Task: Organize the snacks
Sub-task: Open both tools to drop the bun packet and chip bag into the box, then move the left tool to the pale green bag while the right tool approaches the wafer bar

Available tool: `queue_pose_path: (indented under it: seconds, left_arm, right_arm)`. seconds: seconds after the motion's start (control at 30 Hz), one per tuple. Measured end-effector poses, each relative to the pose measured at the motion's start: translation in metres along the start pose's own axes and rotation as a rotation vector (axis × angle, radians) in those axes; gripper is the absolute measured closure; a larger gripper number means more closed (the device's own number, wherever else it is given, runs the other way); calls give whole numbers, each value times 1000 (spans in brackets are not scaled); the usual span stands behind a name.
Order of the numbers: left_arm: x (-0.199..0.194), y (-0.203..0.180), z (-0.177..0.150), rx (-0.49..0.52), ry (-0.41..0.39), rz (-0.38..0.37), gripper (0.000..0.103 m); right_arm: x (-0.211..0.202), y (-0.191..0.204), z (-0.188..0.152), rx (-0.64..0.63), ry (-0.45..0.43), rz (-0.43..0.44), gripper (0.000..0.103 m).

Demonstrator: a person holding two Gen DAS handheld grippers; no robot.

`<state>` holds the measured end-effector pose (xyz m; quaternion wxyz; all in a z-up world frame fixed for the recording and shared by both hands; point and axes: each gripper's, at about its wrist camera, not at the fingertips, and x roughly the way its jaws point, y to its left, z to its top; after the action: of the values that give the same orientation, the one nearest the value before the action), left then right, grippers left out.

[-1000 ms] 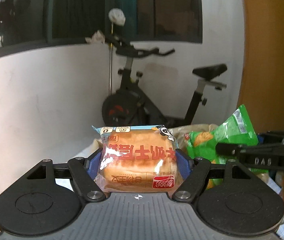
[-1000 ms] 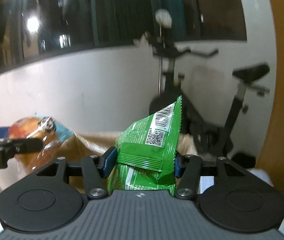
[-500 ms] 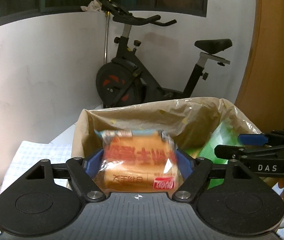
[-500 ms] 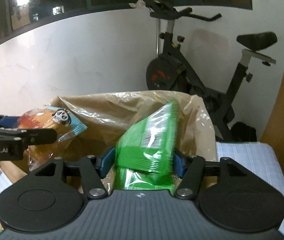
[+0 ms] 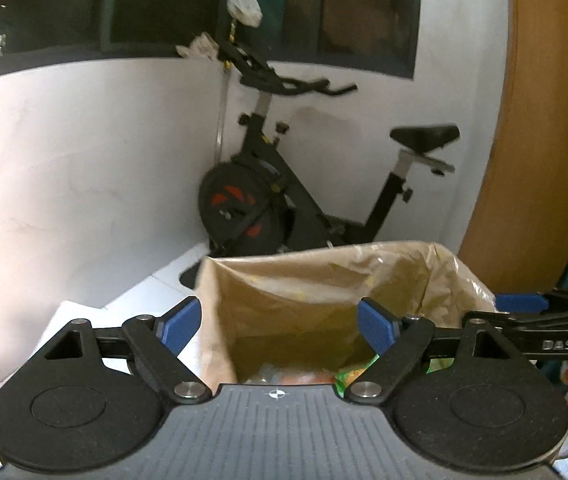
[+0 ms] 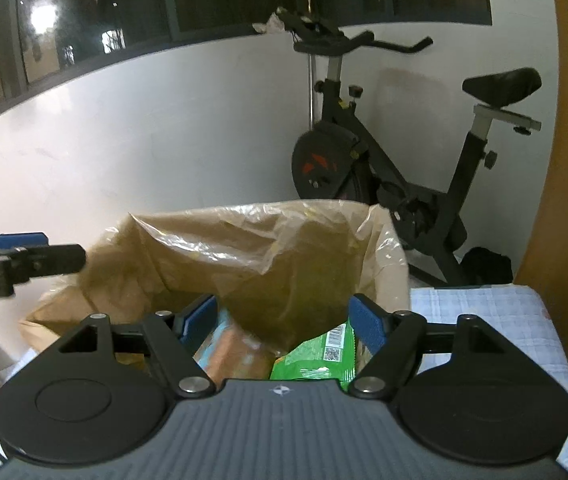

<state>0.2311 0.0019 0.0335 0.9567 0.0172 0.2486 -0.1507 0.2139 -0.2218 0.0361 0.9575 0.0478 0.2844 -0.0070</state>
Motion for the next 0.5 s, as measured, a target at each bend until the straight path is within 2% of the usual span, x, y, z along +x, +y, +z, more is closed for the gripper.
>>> queue_pose_path:
  seconds: [0.23, 0.5]
  left_arm:
    - [-56, 24, -22, 0, -56, 6, 16]
    - [-74, 44, -76, -98, -13, -55, 16]
  right_arm:
    - [-51, -8, -17, 4, -69, 55, 24]
    - [-80, -13, -66, 30, -123, 60, 23]
